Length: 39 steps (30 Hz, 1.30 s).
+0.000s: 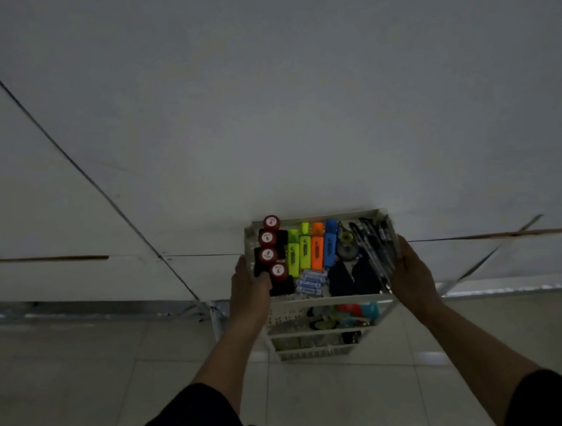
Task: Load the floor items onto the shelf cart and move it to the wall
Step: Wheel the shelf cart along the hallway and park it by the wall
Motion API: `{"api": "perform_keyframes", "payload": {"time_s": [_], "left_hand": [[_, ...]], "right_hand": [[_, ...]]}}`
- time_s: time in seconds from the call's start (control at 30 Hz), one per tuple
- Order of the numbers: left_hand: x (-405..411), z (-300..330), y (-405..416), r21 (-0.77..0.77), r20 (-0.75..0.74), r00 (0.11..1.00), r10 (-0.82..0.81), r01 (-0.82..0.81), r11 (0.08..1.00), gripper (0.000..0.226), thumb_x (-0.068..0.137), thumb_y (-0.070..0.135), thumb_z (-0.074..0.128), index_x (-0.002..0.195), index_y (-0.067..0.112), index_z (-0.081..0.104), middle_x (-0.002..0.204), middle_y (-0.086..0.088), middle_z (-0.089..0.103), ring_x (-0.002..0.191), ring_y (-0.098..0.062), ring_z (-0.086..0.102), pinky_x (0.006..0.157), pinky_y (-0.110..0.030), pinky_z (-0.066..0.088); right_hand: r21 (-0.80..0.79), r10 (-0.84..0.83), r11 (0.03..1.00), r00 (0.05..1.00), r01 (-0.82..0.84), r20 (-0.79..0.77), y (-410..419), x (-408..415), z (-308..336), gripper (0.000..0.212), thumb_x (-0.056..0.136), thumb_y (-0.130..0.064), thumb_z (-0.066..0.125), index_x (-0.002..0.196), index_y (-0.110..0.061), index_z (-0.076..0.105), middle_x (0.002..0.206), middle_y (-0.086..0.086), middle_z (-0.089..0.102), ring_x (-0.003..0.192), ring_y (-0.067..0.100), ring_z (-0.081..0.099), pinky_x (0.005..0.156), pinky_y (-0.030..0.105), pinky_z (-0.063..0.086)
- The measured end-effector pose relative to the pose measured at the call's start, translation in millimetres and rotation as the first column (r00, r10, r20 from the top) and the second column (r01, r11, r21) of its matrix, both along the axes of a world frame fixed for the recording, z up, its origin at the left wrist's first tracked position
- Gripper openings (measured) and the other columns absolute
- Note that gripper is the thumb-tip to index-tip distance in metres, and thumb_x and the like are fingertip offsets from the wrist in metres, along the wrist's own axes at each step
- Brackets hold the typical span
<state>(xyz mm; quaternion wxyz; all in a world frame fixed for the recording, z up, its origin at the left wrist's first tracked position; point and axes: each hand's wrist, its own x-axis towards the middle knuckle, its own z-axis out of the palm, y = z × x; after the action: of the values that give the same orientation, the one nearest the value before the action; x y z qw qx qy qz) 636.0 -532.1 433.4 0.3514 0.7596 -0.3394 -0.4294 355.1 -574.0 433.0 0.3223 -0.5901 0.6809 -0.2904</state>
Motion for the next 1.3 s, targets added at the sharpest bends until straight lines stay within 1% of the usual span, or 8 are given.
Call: {"api": "perform_keyframes", "payload": {"time_s": [0.23,0.63,0.73,0.83,1.0,1.13,1.23,1.3], "left_hand": [[-9.1,19.9,-5.3,-0.044,0.093,0.994,0.062,-0.059,0.997,0.043,0.089,0.043,0.047,0.13,0.03,0.048,0.12,-0.001,0.062,0.102,-0.023,0.062,0.089,-0.039,0.05],[-2.1,-11.1,6.9,-0.117,0.281,0.958,0.065,-0.033,0.993,0.055,0.086,0.042,0.044,0.139,0.027,0.042,0.128,-0.009,0.061,0.11,-0.03,0.059,0.09,-0.041,0.048],[4.6,-11.6,2.6,-0.148,0.16,0.985,0.07,-0.046,0.988,0.038,0.093,0.048,0.042,0.114,0.02,0.057,0.119,-0.012,0.065,0.092,-0.026,0.06,0.074,-0.034,0.044],[3.8,-9.5,13.0,-0.22,-0.058,0.988,0.142,-0.151,0.964,0.027,0.086,0.048,0.043,0.08,0.027,0.058,0.114,-0.02,0.066,0.09,-0.03,0.062,0.079,-0.041,0.048],[30.5,-34.5,34.0,-0.262,-0.387,0.89,0.241,-0.357,0.896,0.045,0.093,0.056,0.038,0.12,0.026,0.06,0.118,-0.003,0.066,0.103,-0.022,0.062,0.087,-0.041,0.047],[37.5,-115.1,65.8,-0.174,-0.44,0.836,0.329,-0.439,0.882,0.035,0.094,0.039,0.039,0.111,0.018,0.062,0.121,-0.009,0.066,0.108,-0.03,0.061,0.075,-0.037,0.047],[19.2,-186.8,98.1,-0.09,-0.394,0.879,0.268,-0.326,0.941,0.027,0.089,0.036,0.05,0.113,0.026,0.058,0.116,-0.005,0.057,0.094,-0.022,0.055,0.071,-0.033,0.042],[12.0,-219.0,107.0,-0.059,-0.332,0.926,0.178,-0.209,0.976,0.047,0.078,0.034,0.054,0.125,0.032,0.054,0.122,0.0,0.053,0.108,-0.021,0.05,0.085,-0.037,0.041]], "right_hand": [[-0.042,0.08,0.996,0.996,-0.078,0.049,-15.1,-1.7,-15.9,0.039,0.094,-0.029,0.05,0.132,-0.02,0.043,0.112,0.009,0.065,0.091,0.028,0.063,0.076,0.033,0.045],[-0.139,-0.009,0.99,1.0,0.01,0.008,-21.2,3.0,-47.9,0.024,0.098,-0.027,0.043,0.12,-0.025,0.05,0.097,-0.004,0.062,0.082,0.016,0.057,0.057,0.016,0.035],[-0.121,-0.028,0.992,0.998,0.035,0.058,-19.1,5.4,-44.3,0.03,0.1,-0.036,0.029,0.111,-0.024,0.054,0.099,-0.002,0.062,0.089,0.019,0.06,0.063,0.025,0.043],[-0.032,0.012,0.999,0.993,-0.009,0.115,-12.3,5.6,-33.3,0.039,0.1,-0.046,0.025,0.106,-0.023,0.055,0.103,0.005,0.063,0.089,0.019,0.059,0.075,0.036,0.049],[0.126,-0.11,0.99,0.888,0.059,0.447,10.2,-7.1,-19.3,0.045,0.097,-0.056,0.023,0.114,-0.027,0.053,0.103,0.009,0.062,0.095,0.024,0.06,0.084,0.043,0.05],[0.027,-0.347,0.918,0.771,0.395,0.534,49.7,-29.2,-89.1,0.039,0.096,-0.017,0.039,0.134,-0.027,0.044,0.12,0.011,0.058,0.1,0.026,0.06,0.089,0.046,0.053],[0.128,-0.307,0.952,0.84,0.279,0.447,92.2,-35.3,-163.4,0.065,0.089,0.009,0.043,0.141,-0.029,0.038,0.139,0.009,0.047,0.103,0.022,0.057,0.089,0.046,0.054],[0.192,-0.238,0.966,0.874,0.171,0.424,105.5,-30.9,-196.1,0.077,0.085,0.016,0.042,0.145,-0.03,0.034,0.149,0.004,0.039,0.123,0.023,0.049,0.088,0.042,0.051]]}}
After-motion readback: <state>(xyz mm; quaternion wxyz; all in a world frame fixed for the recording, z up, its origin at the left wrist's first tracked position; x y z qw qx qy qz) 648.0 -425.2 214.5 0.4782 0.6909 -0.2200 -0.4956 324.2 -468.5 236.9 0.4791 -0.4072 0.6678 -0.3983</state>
